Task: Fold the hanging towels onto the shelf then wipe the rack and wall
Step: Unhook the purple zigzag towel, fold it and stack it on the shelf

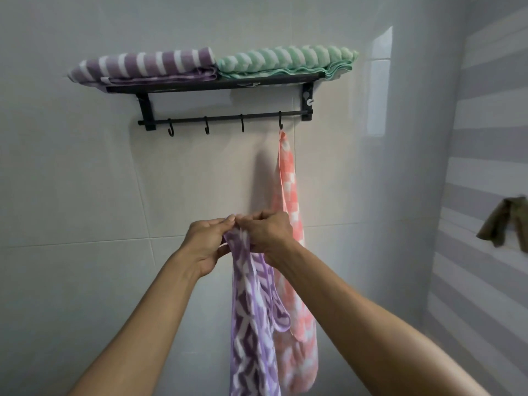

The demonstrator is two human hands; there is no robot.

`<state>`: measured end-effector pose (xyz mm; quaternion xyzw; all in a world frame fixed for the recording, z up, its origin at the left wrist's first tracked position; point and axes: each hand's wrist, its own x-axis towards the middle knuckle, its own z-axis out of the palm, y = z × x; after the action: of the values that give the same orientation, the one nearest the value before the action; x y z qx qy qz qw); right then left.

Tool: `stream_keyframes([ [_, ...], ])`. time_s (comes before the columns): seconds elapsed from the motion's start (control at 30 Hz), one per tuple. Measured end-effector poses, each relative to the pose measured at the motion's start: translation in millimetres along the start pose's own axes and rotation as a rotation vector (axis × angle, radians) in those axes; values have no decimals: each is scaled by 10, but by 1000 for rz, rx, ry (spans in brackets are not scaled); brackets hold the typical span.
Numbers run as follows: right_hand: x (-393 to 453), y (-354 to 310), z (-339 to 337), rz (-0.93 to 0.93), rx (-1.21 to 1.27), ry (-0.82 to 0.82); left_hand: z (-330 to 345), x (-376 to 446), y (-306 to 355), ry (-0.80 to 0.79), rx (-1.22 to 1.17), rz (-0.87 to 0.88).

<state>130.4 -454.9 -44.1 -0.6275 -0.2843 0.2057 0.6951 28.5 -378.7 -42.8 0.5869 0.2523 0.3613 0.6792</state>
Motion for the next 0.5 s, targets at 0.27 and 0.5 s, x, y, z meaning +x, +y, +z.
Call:
stream_keyframes([
  [0.27, 9, -21, -82, 19, 36, -222, -21, -47, -18, 8, -29, 42],
  [0.5, 56, 80, -180, -227, -196, -322, -102, -31, -101, 23, -60, -10],
])
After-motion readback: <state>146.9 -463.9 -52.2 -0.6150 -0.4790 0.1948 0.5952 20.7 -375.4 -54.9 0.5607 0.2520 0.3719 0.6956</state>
